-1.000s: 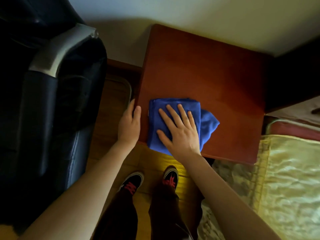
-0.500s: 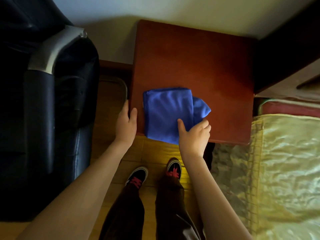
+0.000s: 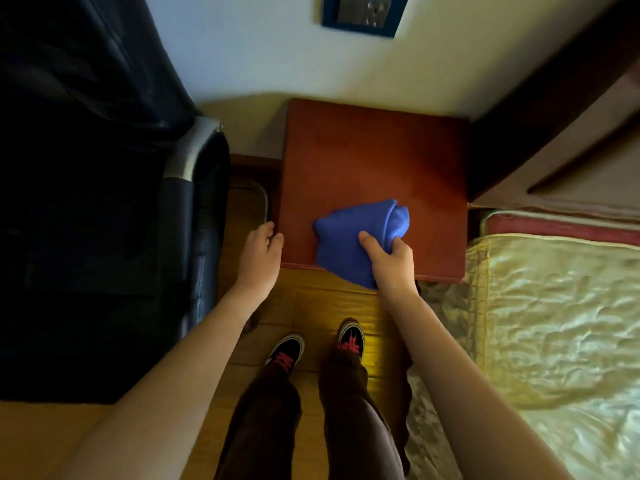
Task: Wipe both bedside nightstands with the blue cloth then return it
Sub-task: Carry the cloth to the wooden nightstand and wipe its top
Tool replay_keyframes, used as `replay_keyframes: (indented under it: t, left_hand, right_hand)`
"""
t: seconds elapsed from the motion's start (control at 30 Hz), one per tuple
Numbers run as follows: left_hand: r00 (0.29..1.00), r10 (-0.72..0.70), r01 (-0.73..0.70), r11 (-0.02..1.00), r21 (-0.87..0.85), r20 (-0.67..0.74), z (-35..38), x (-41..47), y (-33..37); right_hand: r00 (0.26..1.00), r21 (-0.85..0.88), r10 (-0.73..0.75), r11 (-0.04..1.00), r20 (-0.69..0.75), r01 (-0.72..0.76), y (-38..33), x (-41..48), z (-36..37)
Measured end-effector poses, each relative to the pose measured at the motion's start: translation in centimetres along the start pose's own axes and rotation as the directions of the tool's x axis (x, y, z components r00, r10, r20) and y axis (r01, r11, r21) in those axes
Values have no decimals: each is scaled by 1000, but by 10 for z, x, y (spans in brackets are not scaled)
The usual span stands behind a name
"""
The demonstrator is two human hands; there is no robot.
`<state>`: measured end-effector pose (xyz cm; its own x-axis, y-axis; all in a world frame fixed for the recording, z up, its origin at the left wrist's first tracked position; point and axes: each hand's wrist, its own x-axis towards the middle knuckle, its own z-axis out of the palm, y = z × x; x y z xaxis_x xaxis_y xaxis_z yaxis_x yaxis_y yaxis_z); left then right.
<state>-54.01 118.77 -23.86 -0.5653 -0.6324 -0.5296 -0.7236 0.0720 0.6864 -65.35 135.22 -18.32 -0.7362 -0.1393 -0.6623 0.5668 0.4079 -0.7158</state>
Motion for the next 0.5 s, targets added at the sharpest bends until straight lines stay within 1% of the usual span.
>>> replay_keyframes:
  t: [0.17, 0.23, 0.33, 0.43, 0.5]
  left_hand:
    - [984, 180, -180, 984, -5, 9, -73, -97, 88]
    - [965, 261, -261, 965, -16, 15, -102, -137, 120]
    - [930, 367, -367, 930, 2, 33, -139, -198, 151]
    - [920, 388, -390, 920, 32, 59, -163, -247, 152]
    - [933, 335, -343, 938, 44, 129, -174, -267, 137]
  right_hand:
    - [990, -26, -137, 990, -45, 136, -79, -102, -56]
    - [978, -32, -201, 979, -63, 199, -104, -146, -78]
    - [966, 3, -243, 970, -92, 244, -127, -209, -105]
    - [963, 28, -236, 970, -132, 241, -124, -257, -121]
    - [964, 45, -205, 975, -170, 216, -109, -279, -125]
